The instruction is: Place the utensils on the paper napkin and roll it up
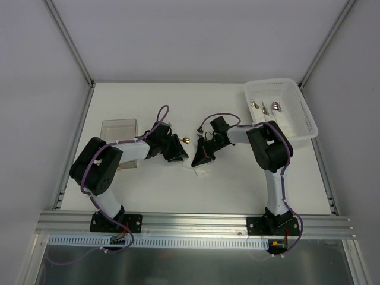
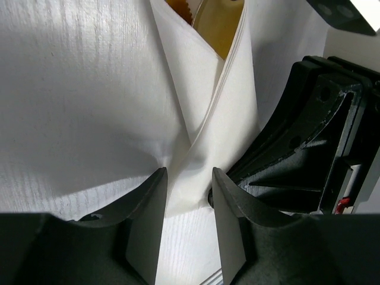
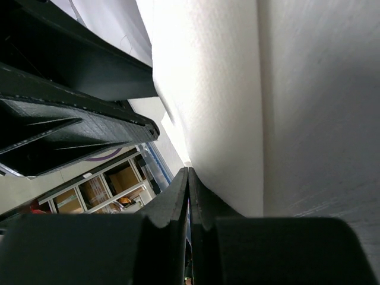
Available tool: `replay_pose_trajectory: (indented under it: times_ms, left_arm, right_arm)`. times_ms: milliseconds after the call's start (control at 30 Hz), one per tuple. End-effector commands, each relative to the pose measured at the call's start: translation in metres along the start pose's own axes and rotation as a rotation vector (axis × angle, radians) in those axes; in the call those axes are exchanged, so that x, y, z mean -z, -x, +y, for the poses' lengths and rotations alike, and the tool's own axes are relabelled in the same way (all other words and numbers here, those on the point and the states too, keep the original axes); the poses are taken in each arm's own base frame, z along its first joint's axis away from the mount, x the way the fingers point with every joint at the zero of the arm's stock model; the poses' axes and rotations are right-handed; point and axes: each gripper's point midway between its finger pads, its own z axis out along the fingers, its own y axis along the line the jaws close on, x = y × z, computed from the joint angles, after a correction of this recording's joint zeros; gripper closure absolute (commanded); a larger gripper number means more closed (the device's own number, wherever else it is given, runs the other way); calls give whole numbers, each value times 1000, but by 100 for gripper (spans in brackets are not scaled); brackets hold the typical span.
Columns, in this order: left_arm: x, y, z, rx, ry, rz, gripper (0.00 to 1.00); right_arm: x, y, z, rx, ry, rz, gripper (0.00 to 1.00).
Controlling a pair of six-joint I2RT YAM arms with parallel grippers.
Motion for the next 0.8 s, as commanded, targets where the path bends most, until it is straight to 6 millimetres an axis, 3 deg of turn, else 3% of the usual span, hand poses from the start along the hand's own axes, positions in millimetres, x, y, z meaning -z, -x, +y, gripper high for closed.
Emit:
replay_pose_trajectory:
  times_ms: [0, 500, 767]
  left_arm:
    - [-1, 17, -10, -48, -10, -72, 62]
    - [-24, 19, -1, -34, -24, -59, 64]
    - [-29, 13, 11, -7, 0, -46, 80]
  right_arm:
    - [-9, -8, -62, -55, -228, -26, 95]
    - [-10, -7, -61, -53, -220, -23, 95]
    - [-10, -8, -61, -57, -213, -17, 95]
